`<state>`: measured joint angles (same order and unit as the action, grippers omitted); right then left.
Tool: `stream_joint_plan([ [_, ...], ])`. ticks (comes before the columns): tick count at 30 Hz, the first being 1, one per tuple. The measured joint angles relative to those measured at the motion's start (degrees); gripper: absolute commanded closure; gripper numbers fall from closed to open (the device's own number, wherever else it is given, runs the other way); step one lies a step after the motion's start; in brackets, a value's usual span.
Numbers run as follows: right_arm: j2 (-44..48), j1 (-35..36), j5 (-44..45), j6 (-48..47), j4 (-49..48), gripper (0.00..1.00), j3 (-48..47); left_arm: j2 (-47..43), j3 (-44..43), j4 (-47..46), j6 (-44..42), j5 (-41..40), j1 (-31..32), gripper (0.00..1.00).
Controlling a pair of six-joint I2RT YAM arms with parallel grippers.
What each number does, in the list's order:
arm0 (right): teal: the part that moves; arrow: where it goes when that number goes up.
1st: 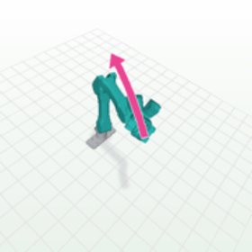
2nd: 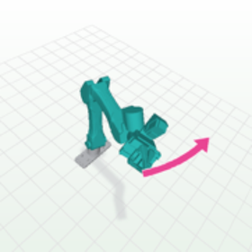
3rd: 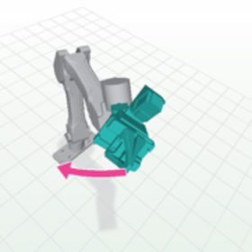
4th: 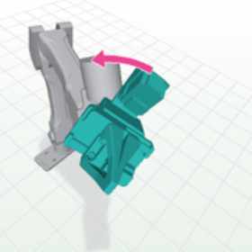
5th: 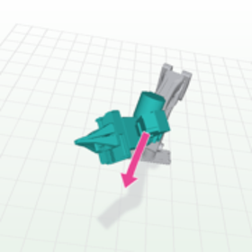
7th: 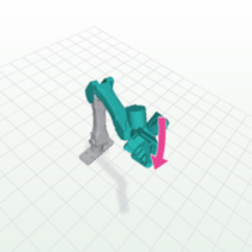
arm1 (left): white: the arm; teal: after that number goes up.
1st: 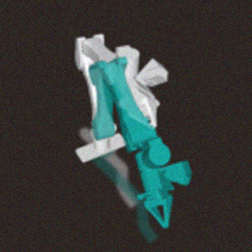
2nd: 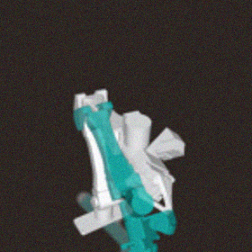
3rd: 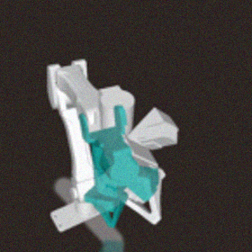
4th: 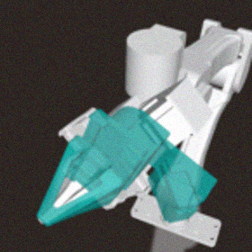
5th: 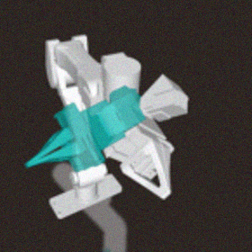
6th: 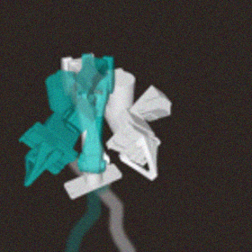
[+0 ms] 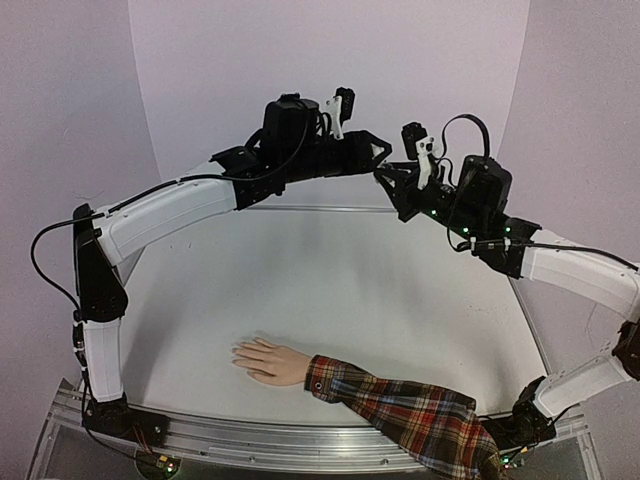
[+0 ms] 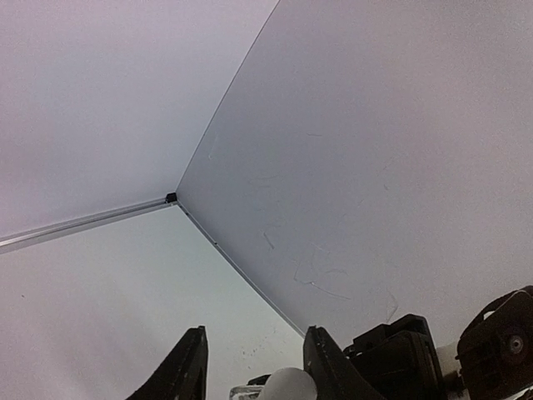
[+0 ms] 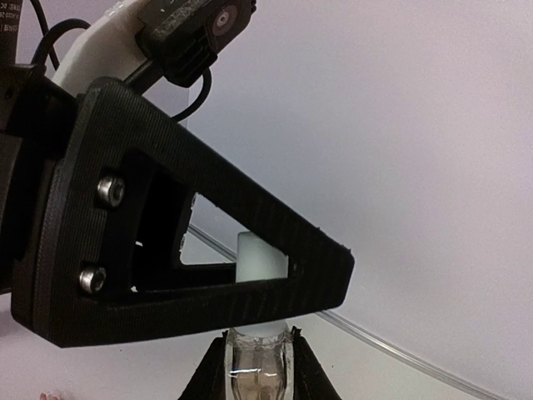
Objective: Paint the nails
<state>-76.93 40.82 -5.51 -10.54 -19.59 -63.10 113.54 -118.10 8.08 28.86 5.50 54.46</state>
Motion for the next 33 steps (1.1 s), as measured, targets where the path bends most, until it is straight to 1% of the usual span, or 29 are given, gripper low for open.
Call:
stream_joint_plan([
  [5, -0.21, 0.09, 0.12, 0.02, 0.07, 1.0, -0.14, 0.02, 0.0, -0.05, 0.47, 1.42, 0.04, 0.85],
  [11, -0.38, 0.21, -0.19, 0.2, 0.36, 1.0, -0.25, 0.01, 0.21, -0.18, -0.83, 4.59, -0.31, 0.99],
  [12, -0.35, 0.21, -0.5, 0.34, 0.4, 1.0, -0.25, -0.05, 0.51, -0.48, -1.2, 5.61, -0.5, 1.0],
  [16, 0.45, -0.21, -5.74, 1.35, 2.17, 1.0, -0.22, -2.36, 5.23, -3.5, -4.35, 13.99, -1.93, 1.0],
  [20, 3.14, -1.73, -20.5, 4.17, 3.82, 1.0, -0.16, -6.68, 10.98, -8.25, -9.41, 29.71, -3.49, 1.0],
  [23, 4.86, -2.1, -36.59, 8.82, 3.43, 1.0, -0.56, -10.76, 15.45, -12.94, -14.2, 44.45, -3.74, 1.0],
  [25, 4.91, -1.72, -45.46, 12.95, 2.72, 1.0, -1.97, -12.11, 15.8, -14.57, -16.88, 52.76, -3.43, 1.0],
  [26, 4.84, -1.46, -48.36, 14.58, 2.52, 1.0, -2.61, -12.45, 15.8, -15.8, -17.63, 56.15, -3.14, 1.0],
  [28, 4.81, -0.7, -53.45, 17.59, 2.23, 1.0, -3.5, -12.66, 15.89, -18.62, -17.86, 60.58, -2.72, 1.0],
  [31, 4.76, -0.17, -56.34, 20.11, 2.04, 1.0, -3.79, -12.44, 16.8, -23.69, -15.81, 64.2, -2.37, 0.99],
  [32, 4.72, -0.12, -56.65, 20.64, 2.08, 1.0, -3.79, -12.16, 16.92, -24.87, -15.0, 64.9, -2.39, 0.94],
  [33, 4.7, -0.14, -56.66, 20.89, 2.1, 1.0, -3.79, -11.89, 16.92, -25.62, -14.25, 65.19, -2.44, 0.84],
])
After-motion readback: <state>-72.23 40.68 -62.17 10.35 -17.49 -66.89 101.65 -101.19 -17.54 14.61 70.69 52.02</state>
